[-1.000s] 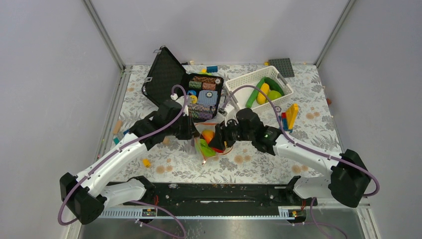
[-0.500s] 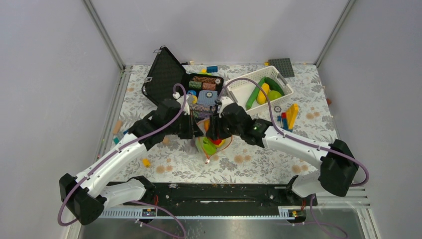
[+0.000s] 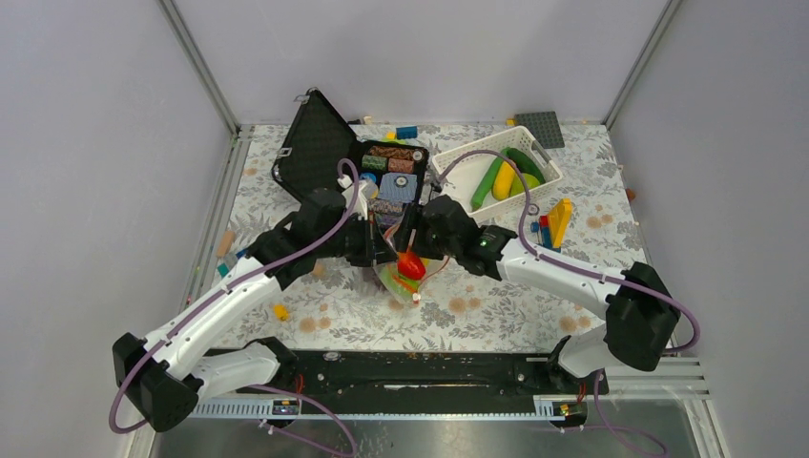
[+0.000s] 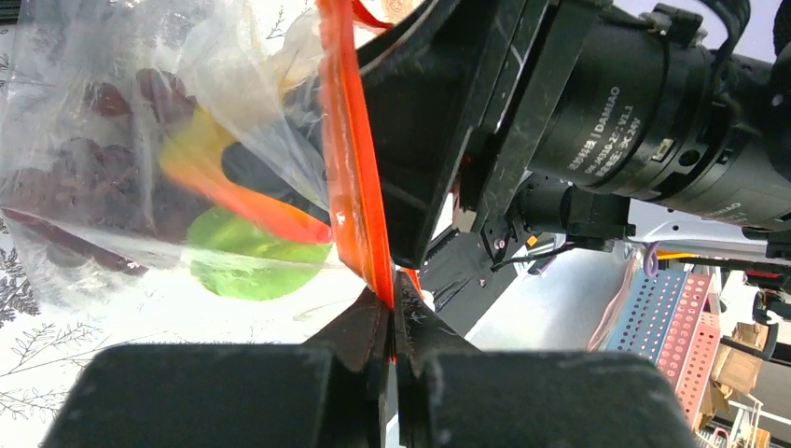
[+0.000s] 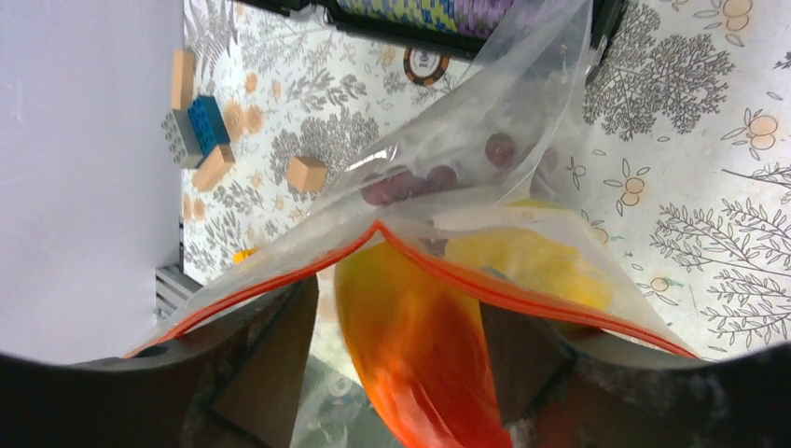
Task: Place the food in the zip-top bag and seal the zipper
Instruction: Place the fake fruit in the zipper food storage bag.
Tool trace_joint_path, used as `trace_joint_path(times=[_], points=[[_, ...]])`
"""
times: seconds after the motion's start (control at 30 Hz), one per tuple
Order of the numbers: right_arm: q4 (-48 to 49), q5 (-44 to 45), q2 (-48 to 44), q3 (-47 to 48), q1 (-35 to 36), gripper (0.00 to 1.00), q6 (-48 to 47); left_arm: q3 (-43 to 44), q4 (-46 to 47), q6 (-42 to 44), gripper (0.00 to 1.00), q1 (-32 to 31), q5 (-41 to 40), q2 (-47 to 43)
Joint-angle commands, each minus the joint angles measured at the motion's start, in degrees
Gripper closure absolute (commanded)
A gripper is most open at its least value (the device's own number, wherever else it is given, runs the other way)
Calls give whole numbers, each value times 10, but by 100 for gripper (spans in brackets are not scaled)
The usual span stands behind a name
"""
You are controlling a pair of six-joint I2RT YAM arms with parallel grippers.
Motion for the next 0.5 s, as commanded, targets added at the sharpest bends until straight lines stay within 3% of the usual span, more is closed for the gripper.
trace_joint_path(times=[0.0, 0.17, 0.47], points=[[24, 49, -8, 34, 4, 26, 24, -3, 43, -4, 100, -6, 21, -32], [2, 19, -31, 36, 4, 2, -56, -4, 34, -20, 100, -5, -47, -37], [-9, -9, -154, 2, 4, 0, -192, 1, 20, -50, 100, 4, -120, -22]])
